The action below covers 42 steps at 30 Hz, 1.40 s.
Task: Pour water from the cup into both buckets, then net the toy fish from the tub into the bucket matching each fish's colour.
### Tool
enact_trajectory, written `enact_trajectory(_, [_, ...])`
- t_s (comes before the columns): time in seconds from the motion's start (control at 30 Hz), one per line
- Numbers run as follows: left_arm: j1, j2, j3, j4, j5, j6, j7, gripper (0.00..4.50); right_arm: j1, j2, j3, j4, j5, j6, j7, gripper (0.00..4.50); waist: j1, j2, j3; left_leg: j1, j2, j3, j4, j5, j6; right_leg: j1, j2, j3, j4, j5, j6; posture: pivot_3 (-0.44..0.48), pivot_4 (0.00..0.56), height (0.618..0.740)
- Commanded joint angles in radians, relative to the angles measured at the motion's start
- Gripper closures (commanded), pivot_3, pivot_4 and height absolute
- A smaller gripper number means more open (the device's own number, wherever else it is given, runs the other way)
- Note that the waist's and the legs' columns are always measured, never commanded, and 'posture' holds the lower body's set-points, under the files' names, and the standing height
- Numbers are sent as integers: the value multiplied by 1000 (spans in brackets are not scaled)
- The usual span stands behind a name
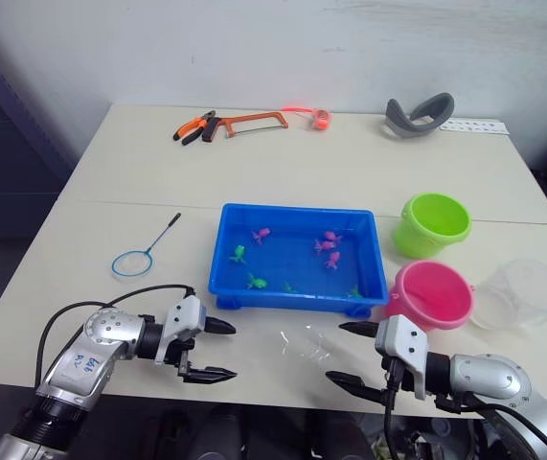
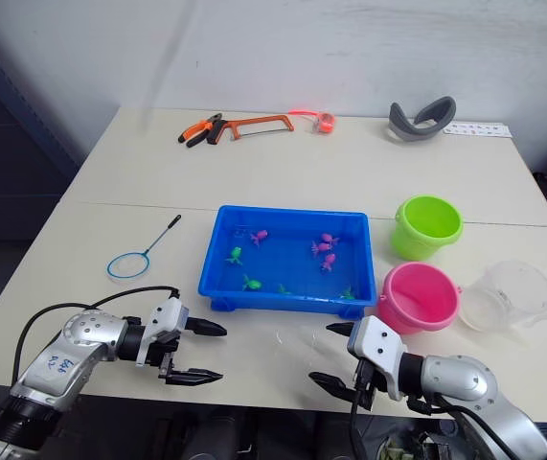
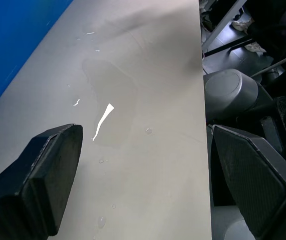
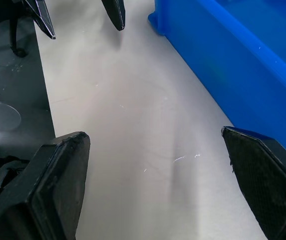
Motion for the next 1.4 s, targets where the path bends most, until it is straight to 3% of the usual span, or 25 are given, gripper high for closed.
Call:
enact_trajectory(0.03, [-6,-1,1,-1,-8,-9,-20,0,20,7,-31,-32,24,0,3,51,0,0,0,0,0,0,0,0,0,0,0,0,0,0,0,0,150,740])
enact_trajectory(0.3, [-99,-9,13,-91,-137,158,-77,0,89,90,-190,-140,113,86,-147,51,4,0,0,0,0,-1,1,0,0,0,0,0,1,0,0,0,150,740])
enact_trajectory(0.5, [-310,-14,37,-143,-308,366,-126,0,299,205,-476,-331,321,225,-321,51,5,-1,0,-1,0,-3,1,0,-1,1,0,0,2,0,0,0,150,740])
enact_trajectory(0.77, [-576,-91,1,-82,-344,446,-152,0,514,344,-770,-429,515,239,-531,51,1,-1,0,1,-1,1,1,1,-1,0,6,-2,4,0,0,0,150,740])
enact_trajectory(1.07, [-693,-197,-4,-56,-331,468,-82,0,485,389,-998,-197,526,206,-712,51,2,-1,0,1,-1,3,-1,1,0,-1,4,3,2,0,0,0,150,740])
enact_trajectory(1.4, [-700,-203,19,-126,-368,535,-29,0,298,294,-964,134,338,149,-701,51,-3,1,0,2,-1,4,0,2,0,-1,6,3,3,0,0,0,150,740])
